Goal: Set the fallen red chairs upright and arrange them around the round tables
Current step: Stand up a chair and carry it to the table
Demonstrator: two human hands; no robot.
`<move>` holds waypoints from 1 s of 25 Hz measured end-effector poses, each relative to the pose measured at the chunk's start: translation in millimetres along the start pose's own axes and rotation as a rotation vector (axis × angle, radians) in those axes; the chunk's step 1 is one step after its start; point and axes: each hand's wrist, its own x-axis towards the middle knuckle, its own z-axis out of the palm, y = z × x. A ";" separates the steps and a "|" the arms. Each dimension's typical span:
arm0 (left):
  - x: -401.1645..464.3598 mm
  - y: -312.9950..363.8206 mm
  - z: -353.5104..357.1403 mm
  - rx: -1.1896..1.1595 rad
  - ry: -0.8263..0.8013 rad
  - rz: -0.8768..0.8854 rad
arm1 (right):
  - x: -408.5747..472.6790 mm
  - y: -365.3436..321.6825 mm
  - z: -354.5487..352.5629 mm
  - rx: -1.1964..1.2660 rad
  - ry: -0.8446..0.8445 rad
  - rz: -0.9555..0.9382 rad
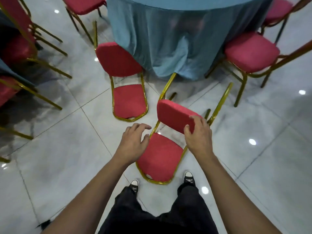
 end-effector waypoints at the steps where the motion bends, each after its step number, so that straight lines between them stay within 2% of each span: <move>1: 5.6 -14.2 -1.7 -0.001 -0.029 0.039 | -10.7 -1.0 8.9 -0.004 0.024 0.040; 6: 32.3 -106.2 19.0 0.030 -0.153 0.137 | -65.2 6.3 91.9 -0.032 0.051 0.262; 11: 52.9 -210.0 102.8 -0.002 -0.168 0.072 | -92.8 66.2 208.6 -0.033 -0.033 0.390; 19: 142.7 -416.9 373.6 0.103 -0.267 0.101 | -98.3 279.8 491.9 0.040 -0.013 0.542; 22: 180.6 -488.2 472.3 0.113 -0.283 0.028 | -102.0 364.6 581.4 0.084 -0.003 0.701; 25: 209.8 -545.7 536.4 0.107 -0.366 -0.093 | -104.4 429.0 639.5 0.119 0.023 0.832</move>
